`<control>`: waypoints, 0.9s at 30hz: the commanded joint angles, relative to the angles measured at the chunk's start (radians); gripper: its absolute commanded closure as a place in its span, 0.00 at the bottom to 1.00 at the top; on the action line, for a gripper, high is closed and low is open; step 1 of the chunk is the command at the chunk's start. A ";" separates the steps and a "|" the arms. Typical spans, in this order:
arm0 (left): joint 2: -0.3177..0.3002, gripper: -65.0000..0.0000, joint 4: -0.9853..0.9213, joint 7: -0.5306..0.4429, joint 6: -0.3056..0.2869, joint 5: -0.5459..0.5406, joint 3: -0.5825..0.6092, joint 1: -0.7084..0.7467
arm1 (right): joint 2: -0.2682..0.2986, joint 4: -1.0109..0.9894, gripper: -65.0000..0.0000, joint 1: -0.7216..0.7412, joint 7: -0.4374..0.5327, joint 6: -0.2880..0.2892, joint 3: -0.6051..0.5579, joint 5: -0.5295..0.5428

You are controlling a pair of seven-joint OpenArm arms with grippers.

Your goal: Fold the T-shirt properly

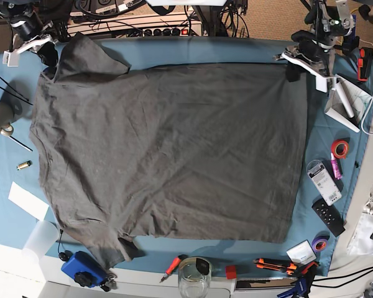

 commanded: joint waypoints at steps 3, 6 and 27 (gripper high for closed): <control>-0.006 1.00 0.048 0.000 -0.004 -0.008 -0.039 0.006 | 0.023 0.014 1.00 -0.009 -0.004 0.012 0.013 0.063; -0.006 1.00 0.051 0.003 -0.004 -0.009 -0.058 0.006 | 0.024 0.014 1.00 -0.010 -0.023 0.012 0.024 0.095; -0.006 1.00 0.051 0.035 -0.011 -0.056 -0.059 0.011 | 0.071 0.014 0.80 -0.103 -0.082 0.012 0.148 0.275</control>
